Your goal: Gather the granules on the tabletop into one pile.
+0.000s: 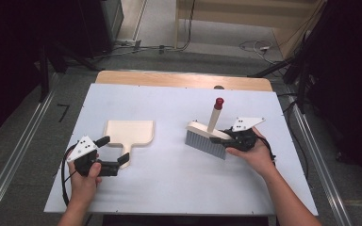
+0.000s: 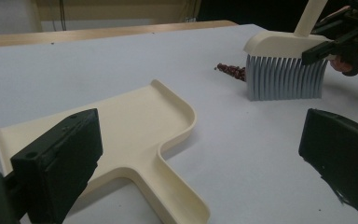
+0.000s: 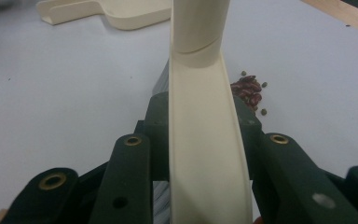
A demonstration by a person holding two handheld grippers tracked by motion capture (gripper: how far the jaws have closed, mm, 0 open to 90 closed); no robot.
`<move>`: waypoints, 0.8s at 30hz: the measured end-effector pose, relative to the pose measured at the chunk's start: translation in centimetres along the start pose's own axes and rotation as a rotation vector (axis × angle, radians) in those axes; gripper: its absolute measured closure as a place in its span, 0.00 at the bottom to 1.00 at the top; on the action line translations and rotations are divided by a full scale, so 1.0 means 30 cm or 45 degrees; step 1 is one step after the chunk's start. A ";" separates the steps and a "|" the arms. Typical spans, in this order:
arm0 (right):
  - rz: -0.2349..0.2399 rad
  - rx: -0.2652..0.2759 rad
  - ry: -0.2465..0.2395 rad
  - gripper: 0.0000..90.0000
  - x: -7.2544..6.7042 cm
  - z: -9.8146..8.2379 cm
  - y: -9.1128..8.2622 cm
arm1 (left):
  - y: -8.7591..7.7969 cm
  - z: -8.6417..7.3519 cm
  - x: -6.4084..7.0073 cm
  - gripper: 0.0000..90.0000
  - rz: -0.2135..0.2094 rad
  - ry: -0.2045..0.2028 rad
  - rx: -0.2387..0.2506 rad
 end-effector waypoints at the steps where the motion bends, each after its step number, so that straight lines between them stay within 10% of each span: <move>1: -0.003 0.004 -0.007 0.73 0.003 0.004 0.003 | 0.000 0.000 0.000 0.00 0.000 0.001 0.000; 24: -0.014 -0.010 0.056 0.73 0.039 0.024 0.045 | 0.003 -0.001 0.000 0.00 -0.005 0.002 -0.006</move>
Point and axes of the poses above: each handheld gripper's, and its own axes: y roughly forward along the jaws, z roughly out of its top, x roughly to its right, the point moved 4 cm from there along y, roughly forward along the jaws, and after that the axes turned 14 degrees about -z, right-handed, at the moved point
